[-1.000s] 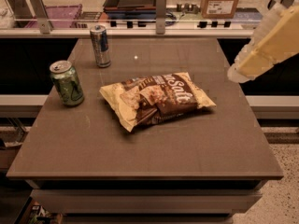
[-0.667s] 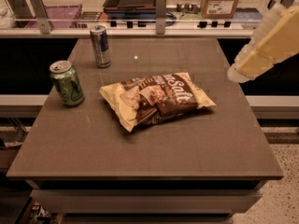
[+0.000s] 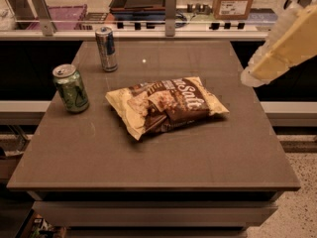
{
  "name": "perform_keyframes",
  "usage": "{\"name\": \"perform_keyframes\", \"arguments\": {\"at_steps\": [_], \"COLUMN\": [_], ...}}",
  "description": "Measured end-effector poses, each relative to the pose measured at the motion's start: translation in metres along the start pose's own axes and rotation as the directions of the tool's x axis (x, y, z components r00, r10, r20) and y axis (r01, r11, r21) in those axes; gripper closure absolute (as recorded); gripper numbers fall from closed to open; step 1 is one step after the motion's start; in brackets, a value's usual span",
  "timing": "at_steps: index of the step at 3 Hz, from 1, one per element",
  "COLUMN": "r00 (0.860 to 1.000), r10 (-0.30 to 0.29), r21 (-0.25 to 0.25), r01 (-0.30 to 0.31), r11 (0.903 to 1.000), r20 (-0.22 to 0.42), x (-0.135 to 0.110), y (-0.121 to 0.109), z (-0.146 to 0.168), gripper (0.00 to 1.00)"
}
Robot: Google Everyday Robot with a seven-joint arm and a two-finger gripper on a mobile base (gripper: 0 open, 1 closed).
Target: Pick redbull can
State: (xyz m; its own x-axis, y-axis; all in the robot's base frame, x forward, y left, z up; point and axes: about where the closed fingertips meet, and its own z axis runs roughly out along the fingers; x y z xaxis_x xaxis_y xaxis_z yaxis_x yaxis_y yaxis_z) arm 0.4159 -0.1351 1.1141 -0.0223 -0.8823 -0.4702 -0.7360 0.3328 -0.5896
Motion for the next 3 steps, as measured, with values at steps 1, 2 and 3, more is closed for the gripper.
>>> {"name": "perform_keyframes", "arguments": {"at_steps": [1,2,3], "r00": [0.999,0.995,0.987], "r10": [0.012,0.051,0.095], "r21": [0.05,0.118,0.151], "r01": [-0.014,-0.062,-0.115], "r11": [0.9987,0.9911,0.9818], "r20": [0.038,0.089,0.133], "x": [-0.007,-0.008,-0.002], "y": [-0.013,-0.037,-0.056], "z": [0.003,0.018,0.035], "gripper": [0.0,0.0,0.0]}}
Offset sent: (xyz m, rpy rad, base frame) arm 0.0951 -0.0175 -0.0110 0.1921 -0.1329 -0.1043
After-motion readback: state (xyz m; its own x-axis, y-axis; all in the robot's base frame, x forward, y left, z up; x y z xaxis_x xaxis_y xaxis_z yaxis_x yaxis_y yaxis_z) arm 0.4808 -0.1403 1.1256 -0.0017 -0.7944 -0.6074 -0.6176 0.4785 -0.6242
